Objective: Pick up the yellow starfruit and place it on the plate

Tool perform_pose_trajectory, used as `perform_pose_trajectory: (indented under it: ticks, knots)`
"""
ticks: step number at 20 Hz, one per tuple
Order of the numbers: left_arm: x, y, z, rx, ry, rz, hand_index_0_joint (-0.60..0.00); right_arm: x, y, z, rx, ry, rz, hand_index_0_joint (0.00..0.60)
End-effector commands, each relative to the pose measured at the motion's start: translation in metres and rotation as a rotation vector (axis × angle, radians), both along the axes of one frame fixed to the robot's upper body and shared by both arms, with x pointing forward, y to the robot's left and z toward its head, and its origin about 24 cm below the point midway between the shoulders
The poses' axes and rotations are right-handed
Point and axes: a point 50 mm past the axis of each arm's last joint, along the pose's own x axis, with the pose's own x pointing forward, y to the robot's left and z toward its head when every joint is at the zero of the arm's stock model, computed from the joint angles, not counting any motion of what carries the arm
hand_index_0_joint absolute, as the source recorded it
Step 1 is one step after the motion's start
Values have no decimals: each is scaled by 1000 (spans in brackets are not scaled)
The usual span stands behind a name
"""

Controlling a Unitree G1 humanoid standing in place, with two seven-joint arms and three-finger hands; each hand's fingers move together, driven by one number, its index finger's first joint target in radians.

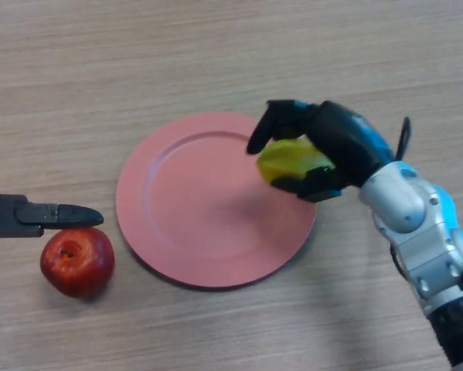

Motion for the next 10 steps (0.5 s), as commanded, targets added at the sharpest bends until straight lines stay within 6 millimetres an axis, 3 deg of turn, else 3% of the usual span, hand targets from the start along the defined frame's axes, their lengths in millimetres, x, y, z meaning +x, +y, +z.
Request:
perform_pose_trajectory:
  ticks: [1,5,8,9,10]
  knots:
    - [-13,5,37,54,-201,2,0,0,15,40,180,-163,39,600]
    - [-15,1,32,67,-189,-9,0,-1,38,42,252,-222,98,600]
    - [-23,6,31,59,-174,2,0,-7,49,40,463,-136,141,600]
    - [-24,7,32,56,-172,2,0,-7,49,39,481,-122,145,551]
    - [-24,7,32,53,-167,0,0,-8,50,40,486,-119,146,400]
